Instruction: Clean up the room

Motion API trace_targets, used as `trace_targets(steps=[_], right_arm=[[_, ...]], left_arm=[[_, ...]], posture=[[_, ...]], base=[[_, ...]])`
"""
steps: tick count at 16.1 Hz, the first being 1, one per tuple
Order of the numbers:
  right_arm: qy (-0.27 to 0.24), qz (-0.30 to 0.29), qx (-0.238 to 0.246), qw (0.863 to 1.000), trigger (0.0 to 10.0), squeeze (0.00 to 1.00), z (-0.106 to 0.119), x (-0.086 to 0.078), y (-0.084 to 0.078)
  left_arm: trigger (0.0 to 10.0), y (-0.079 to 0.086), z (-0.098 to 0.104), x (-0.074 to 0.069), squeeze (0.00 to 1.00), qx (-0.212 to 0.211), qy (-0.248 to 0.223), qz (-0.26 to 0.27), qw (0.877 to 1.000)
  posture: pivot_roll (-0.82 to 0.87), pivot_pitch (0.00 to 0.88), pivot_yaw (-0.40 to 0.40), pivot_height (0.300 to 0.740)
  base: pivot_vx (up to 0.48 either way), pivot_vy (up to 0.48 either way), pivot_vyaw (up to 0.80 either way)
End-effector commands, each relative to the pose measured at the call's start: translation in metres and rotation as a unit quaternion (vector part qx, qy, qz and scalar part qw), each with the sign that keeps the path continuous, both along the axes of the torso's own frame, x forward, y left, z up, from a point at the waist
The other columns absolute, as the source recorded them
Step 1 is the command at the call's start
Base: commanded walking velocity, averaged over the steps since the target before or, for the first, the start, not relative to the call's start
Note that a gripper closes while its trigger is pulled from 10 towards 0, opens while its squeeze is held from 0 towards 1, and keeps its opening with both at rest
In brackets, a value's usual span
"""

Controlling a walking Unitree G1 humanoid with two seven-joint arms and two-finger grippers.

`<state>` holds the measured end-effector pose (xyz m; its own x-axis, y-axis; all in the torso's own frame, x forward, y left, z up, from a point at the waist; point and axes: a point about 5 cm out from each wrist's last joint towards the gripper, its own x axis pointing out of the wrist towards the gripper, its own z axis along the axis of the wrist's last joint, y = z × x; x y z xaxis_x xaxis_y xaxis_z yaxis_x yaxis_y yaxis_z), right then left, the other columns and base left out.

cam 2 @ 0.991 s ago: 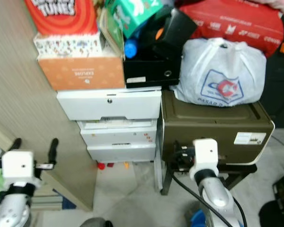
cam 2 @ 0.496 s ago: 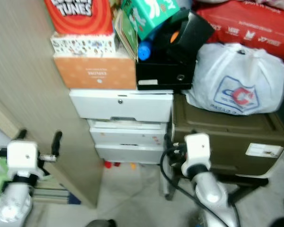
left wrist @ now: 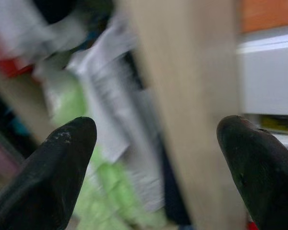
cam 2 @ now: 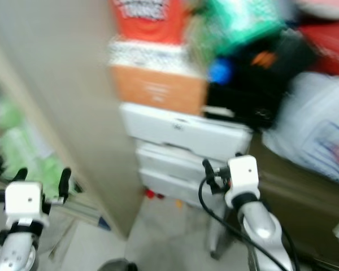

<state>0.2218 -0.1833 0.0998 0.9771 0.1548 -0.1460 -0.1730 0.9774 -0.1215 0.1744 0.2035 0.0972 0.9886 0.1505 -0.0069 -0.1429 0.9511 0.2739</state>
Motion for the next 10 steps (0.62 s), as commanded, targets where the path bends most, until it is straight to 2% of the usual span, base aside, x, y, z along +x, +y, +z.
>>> trace_targets(steps=[1, 7, 10], right_arm=[[-0.006, 0.02, 0.003, 1.0, 10.0, 0.0, 0.005, -0.002, 0.006], [-0.002, 0.037, -0.007, 0.999, 10.0, 0.0, 0.006, 0.003, 0.0], [-0.006, 0.061, -0.001, 0.998, 10.0, 0.0, 0.008, 0.007, 0.007]], left_arm=[[10.0, 0.003, 0.001, -0.003, 0.0, 0.009, -0.001, 0.014, 1.0], [10.0, 0.01, 0.003, -0.009, 0.0, 0.023, -0.006, 0.059, 0.998], [10.0, 0.013, 0.004, -0.004, 0.0, 0.022, -0.004, 0.081, 0.996]], posture=[[-0.06, 0.0, -0.018, 0.74], [-0.05, 0.0, -0.032, 0.74], [-0.05, 0.0, -0.037, 0.74]], base=[[0.0, 0.0, 0.8], [0.0, 0.0, 0.8], [0.0, 0.0, 0.8]])
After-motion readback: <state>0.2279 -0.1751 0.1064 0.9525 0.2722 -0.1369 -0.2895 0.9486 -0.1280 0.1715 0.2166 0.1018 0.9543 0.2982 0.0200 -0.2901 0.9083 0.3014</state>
